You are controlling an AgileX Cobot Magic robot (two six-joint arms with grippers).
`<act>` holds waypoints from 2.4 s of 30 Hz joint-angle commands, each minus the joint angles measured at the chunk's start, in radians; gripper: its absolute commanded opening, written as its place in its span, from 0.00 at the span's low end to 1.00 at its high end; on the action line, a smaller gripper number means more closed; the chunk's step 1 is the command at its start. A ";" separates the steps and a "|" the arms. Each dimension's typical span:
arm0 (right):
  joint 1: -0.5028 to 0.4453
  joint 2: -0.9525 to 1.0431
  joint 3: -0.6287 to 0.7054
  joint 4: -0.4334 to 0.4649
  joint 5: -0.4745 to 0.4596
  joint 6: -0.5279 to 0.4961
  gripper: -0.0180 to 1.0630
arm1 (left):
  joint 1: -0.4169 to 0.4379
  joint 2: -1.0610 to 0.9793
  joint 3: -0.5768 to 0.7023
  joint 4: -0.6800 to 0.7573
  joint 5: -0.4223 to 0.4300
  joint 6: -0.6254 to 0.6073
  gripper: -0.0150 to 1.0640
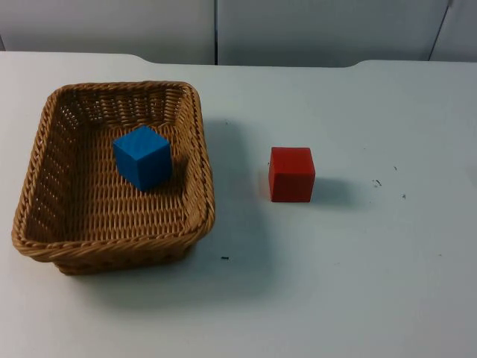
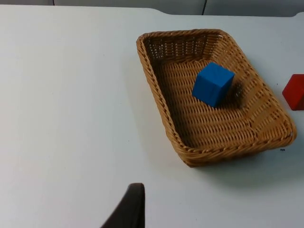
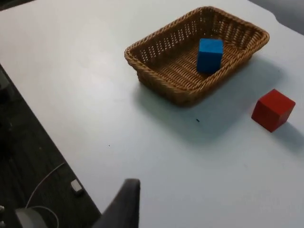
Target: Pick up the basket with the left hand and place the blue cube into the basket with the right hand.
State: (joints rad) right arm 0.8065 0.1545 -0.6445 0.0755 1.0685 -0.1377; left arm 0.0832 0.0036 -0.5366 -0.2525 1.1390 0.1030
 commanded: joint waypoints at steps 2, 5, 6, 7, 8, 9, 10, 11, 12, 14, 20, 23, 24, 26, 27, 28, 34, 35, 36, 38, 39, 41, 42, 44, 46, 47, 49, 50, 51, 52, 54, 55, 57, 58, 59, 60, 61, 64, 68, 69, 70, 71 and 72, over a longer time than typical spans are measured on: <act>0.004 -0.067 0.038 -0.020 0.013 0.012 0.98 | 0.005 -0.004 0.002 0.001 -0.017 -0.006 0.90; 0.004 -0.154 0.123 -0.025 -0.002 0.042 0.98 | 0.005 -0.004 0.002 0.001 -0.017 -0.006 0.90; 0.004 -0.155 0.134 -0.027 0.011 0.042 0.98 | 0.005 -0.004 0.002 0.001 -0.017 -0.006 0.90; 0.004 -0.155 0.134 -0.034 0.011 0.052 0.98 | 0.005 -0.004 0.002 0.001 -0.017 -0.006 0.90; 0.004 -0.155 0.134 -0.034 0.011 0.052 0.98 | 0.005 -0.004 0.002 0.001 -0.017 -0.006 0.90; 0.004 -0.155 0.132 -0.047 0.014 0.057 0.98 | 0.005 -0.004 0.002 0.001 -0.017 -0.006 0.90; 0.004 -0.155 0.134 -0.057 0.011 0.070 0.98 | 0.005 -0.004 0.002 0.001 -0.017 -0.006 0.90; 0.004 -0.155 0.134 -0.068 0.011 0.081 0.98 | 0.005 -0.004 0.002 0.001 -0.017 -0.009 0.90; 0.004 -0.155 0.134 -0.081 0.011 0.099 0.98 | 0.005 -0.004 0.002 0.001 -0.017 -0.009 0.90; 0.004 -0.155 0.134 -0.098 0.011 0.123 0.98 | 0.005 -0.004 0.002 0.001 -0.017 -0.009 0.90; 0.004 -0.155 0.136 -0.112 0.011 0.138 0.98 | 0.005 -0.004 0.002 0.001 -0.017 -0.009 0.90; 0.004 -0.155 0.136 -0.112 0.011 0.138 0.98 | 0.005 -0.004 0.002 0.001 -0.020 -0.009 0.90; 0.004 -0.155 0.136 -0.112 0.011 0.138 0.98 | 0.005 -0.004 0.002 0.001 -0.020 -0.009 0.90; 0.004 -0.155 0.136 -0.112 0.011 0.138 0.98 | 0.005 -0.004 0.004 0.001 -0.022 -0.009 0.90; 0.004 -0.155 0.136 -0.112 0.011 0.138 0.98 | 0.005 -0.004 0.003 0.001 -0.027 -0.009 0.90; 0.004 -0.155 0.136 -0.112 0.011 0.138 0.98 | 0.005 -0.004 0.004 0.001 -0.028 -0.009 0.90; 0.004 -0.155 0.136 -0.112 0.011 0.138 0.98 | 0.005 -0.004 0.008 0.001 -0.041 -0.009 0.90; 0.004 -0.155 0.136 -0.112 0.011 0.138 0.98 | 0.005 -0.004 0.008 0.001 -0.041 -0.009 0.90; 0.004 -0.155 0.136 -0.112 0.011 0.138 0.98 | 0.005 -0.004 0.008 0.001 -0.041 -0.009 0.90; 0.004 -0.155 0.136 -0.112 0.011 0.138 0.98 | 0.005 -0.004 0.011 0.001 -0.051 -0.009 0.90; 0.004 -0.155 0.136 -0.112 0.011 0.138 0.98 | 0.005 -0.004 0.011 0.001 -0.051 -0.009 0.90; 0.004 -0.155 0.136 -0.112 0.011 0.138 0.98 | 0.005 -0.004 0.018 0.013 -0.070 0.039 0.90; 0.004 -0.155 0.136 -0.112 0.011 0.138 0.98 | 0.005 -0.004 0.024 0.029 -0.068 0.040 0.90; 0.004 -0.155 0.136 -0.112 0.011 0.138 0.98 | 0.005 -0.004 0.024 0.055 -0.068 0.014 0.90; 0.004 -0.155 0.136 -0.112 0.011 0.138 0.98 | 0.005 -0.004 0.024 0.090 -0.068 -0.026 0.90; 0.004 -0.155 0.136 -0.112 0.011 0.138 0.98 | 0.005 -0.004 0.024 0.111 -0.068 -0.049 0.90; 0.004 -0.155 0.136 -0.112 0.011 0.138 0.98 | 0.005 -0.004 0.024 0.137 -0.068 -0.089 0.90; 0.004 -0.155 0.136 -0.112 0.011 0.138 0.98 | 0.005 -0.004 0.024 0.149 -0.068 -0.103 0.90; 0.004 -0.155 0.136 -0.112 0.011 0.138 0.98 | 0.005 -0.004 0.024 0.151 -0.068 -0.108 0.90; 0.004 -0.155 0.136 -0.112 0.011 0.138 0.98 | 0.005 -0.004 0.024 0.151 -0.068 -0.108 0.90; 0.004 -0.155 0.136 -0.112 0.011 0.138 0.98 | 0.005 -0.004 0.024 0.155 -0.068 -0.112 0.90; 0.004 -0.155 0.136 -0.112 0.011 0.138 0.98 | 0.005 -0.004 0.024 0.155 -0.067 -0.112 0.90; 0.004 -0.155 0.136 -0.112 0.011 0.138 0.98 | 0.005 -0.004 0.024 0.155 -0.067 -0.112 0.90; 0.004 -0.155 0.136 -0.112 0.011 0.138 0.98 | 0.005 -0.004 0.024 0.155 -0.067 -0.112 0.90; 0.004 -0.155 0.136 -0.112 0.011 0.138 0.98 | 0.005 -0.004 0.024 0.155 -0.067 -0.112 0.90; 0.004 -0.155 0.136 -0.112 0.011 0.138 0.98 | 0.005 -0.004 0.024 0.155 -0.067 -0.112 0.90; 0.004 -0.155 0.136 -0.112 0.011 0.138 0.98 | 0.005 -0.004 0.024 0.155 -0.067 -0.112 0.90; 0.004 -0.155 0.136 -0.112 0.010 0.138 0.98 | 0.005 -0.004 0.024 0.155 -0.067 -0.112 0.90; 0.004 -0.155 0.136 -0.110 0.010 0.138 0.98 | 0.005 -0.004 0.024 0.155 -0.067 -0.112 0.90; 0.004 -0.155 0.136 -0.110 0.010 0.138 0.98 | 0.005 -0.004 0.024 0.155 -0.067 -0.112 0.90; 0.004 -0.155 0.136 -0.110 0.010 0.138 0.98 | 0.005 -0.004 0.024 0.155 -0.067 -0.112 0.90; 0.004 -0.155 0.136 -0.110 0.010 0.138 0.98 | 0.005 -0.004 0.024 0.155 -0.067 -0.112 0.90; 0.004 -0.155 0.136 -0.110 0.010 0.138 0.98 | 0.005 -0.004 0.024 0.155 -0.067 -0.112 0.90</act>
State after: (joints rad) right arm 0.8065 0.0043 -0.5172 -0.0303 1.0873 0.0000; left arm 0.0832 0.0036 -0.5150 -0.0997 1.0821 0.0000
